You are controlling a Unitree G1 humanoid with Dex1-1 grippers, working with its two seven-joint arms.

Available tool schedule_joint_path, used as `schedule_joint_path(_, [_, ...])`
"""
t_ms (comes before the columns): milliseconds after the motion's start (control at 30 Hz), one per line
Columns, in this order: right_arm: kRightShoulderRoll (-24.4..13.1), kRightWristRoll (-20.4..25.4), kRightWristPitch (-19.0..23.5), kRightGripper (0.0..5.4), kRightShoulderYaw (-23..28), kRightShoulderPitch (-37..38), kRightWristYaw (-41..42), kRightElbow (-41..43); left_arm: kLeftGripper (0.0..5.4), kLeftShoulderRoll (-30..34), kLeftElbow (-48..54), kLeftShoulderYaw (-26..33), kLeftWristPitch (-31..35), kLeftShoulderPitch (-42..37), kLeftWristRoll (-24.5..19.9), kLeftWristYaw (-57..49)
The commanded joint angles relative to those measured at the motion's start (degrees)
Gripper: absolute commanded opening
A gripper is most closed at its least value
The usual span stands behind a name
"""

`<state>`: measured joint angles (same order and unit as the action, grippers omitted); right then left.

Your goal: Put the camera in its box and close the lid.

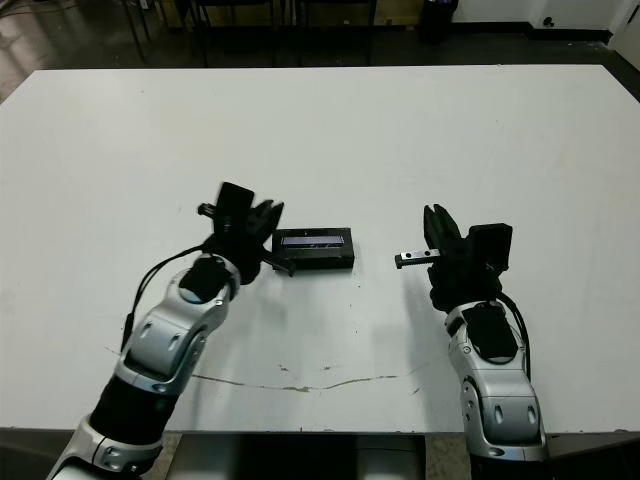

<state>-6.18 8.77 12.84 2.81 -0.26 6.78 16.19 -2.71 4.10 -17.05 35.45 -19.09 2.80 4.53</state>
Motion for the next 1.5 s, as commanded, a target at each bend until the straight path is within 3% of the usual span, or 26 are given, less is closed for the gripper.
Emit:
schedule_joint_path(33, [-0.13, -0.24, 1.04, 0.0, 0.22, 0.95, -0.26, 0.04, 0.01, -0.54, -2.37, -0.86, 2.17, 0.81, 0.36, 0.47])
schedule_joint_path(467, [0.57, 0.84, -0.42, 0.0, 0.39, 1.02, 0.84, -1.04, 0.01, 1.4, -1.72, -6.61, 5.37, 5.92, 1.38, 4.28])
schedule_joint_path(867, [1.39, -0.08, 1.14, 0.0, -0.16, 1.85, -0.44, 0.47, 0.01, 2.62, -6.77, -2.79, 3.52, 5.16, 0.9, 4.28])
schedule_joint_path(967, [1.54, -0.31, 1.08, 0.0, -0.47, 2.37, -0.62, 1.34, 0.01, 5.6, -1.12, 0.47, -2.57, 8.41, -1.26, 7.35])
schedule_joint_path(1133, [1.35, -0.26, -0.11, 0.0, 0.34, 2.32, -0.65, 2.35, 0.01, 10.41, 6.9, 9.83, -22.59, 15.63, -6.43, 11.84])
schedule_joint_path(1233, [1.55, -1.3, 0.51, 0.0, 0.4, 1.21, -1.98, 2.86, 0.01, 11.28, 7.51, 15.72, -30.77, 16.39, -9.68, 12.35])
schedule_joint_path(1400, [2.68, -2.71, 2.73, 0.0, -0.18, -1.75, -4.84, 3.22, 0.01, 11.4, 8.75, 23.52, -35.7, 15.68, -11.71, 8.6])
schedule_joint_path(1500, [3.48, -2.69, 1.75, 0.0, -0.09, -4.06, -5.58, 0.85, 0.01, 11.0, 7.96, 26.19, -36.49, 15.61, -12.62, 6.72])
